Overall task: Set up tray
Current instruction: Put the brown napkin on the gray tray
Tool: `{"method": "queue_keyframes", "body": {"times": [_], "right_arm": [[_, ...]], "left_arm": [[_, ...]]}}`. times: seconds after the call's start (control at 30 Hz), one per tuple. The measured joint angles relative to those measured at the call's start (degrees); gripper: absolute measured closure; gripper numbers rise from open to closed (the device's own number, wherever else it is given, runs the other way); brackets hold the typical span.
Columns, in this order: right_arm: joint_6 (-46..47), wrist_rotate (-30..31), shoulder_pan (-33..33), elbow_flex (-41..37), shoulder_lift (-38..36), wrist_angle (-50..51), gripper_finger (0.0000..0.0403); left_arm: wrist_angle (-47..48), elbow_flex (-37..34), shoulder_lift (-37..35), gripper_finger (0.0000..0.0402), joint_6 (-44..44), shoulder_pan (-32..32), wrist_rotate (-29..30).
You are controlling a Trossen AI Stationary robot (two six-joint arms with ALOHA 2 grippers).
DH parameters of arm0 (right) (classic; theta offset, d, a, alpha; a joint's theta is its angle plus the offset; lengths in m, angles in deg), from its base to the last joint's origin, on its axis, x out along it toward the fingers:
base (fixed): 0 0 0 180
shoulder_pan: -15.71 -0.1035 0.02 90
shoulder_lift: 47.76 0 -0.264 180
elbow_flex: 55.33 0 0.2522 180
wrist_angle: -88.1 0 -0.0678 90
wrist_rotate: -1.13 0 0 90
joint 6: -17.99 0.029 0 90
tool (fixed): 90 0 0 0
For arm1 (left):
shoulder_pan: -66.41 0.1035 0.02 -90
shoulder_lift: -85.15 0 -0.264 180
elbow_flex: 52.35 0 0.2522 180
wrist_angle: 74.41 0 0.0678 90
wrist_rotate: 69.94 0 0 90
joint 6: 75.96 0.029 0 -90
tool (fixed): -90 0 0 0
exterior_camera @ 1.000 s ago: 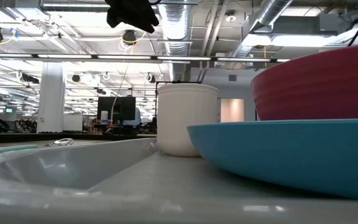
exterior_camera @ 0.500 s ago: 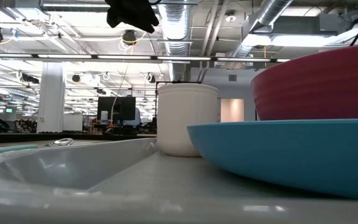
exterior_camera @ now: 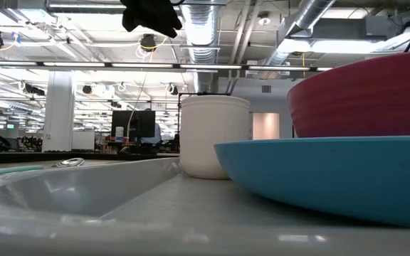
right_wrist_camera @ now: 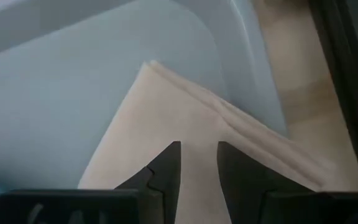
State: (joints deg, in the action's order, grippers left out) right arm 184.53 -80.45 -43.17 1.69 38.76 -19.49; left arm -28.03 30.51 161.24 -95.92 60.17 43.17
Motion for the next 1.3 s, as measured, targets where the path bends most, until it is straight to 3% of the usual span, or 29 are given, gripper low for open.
{"method": "queue_keyframes", "body": {"times": [0.23, 0.57, 0.73, 1.03, 1.2, 1.3], "right_arm": [[-5.1, -1.0, 3.6, -5.4, 0.0, 0.0, 0.0305], [-21.5, 0.1, 9.6, -7.4, -0.5, 3.8, 0.0305], [-25.3, -0.2, 11.2, -1.6, -0.7, 9.9, 0.0305], [-25.4, 0.8, 8.1, 17.2, -0.8, 31.3, 0.0305], [-26.0, 11.0, 4.9, 21.5, -1.2, 28.5, 0.0305], [-25.5, 10.6, 4.4, 22.0, -1.1, 25.3, 0.0305]], "left_arm": [[0.0, 0.0, 0.0, 0.0274, 0.0, 0.0, 0.0], [0.0, 0.0, 0.0, 0.0274, 0.0, 0.0, 0.0], [0.0, 0.0, 0.0, 0.0274, 0.0, 0.0, 0.0], [0.0, 0.0, 0.0, 0.0274, 0.0, 0.0, 0.0], [0.0, 0.0, 0.0, 0.0274, 0.0, 0.0, 0.0], [0.0, 0.0, 0.0, 0.0274, 0.0, 0.0, 0.0]]}}
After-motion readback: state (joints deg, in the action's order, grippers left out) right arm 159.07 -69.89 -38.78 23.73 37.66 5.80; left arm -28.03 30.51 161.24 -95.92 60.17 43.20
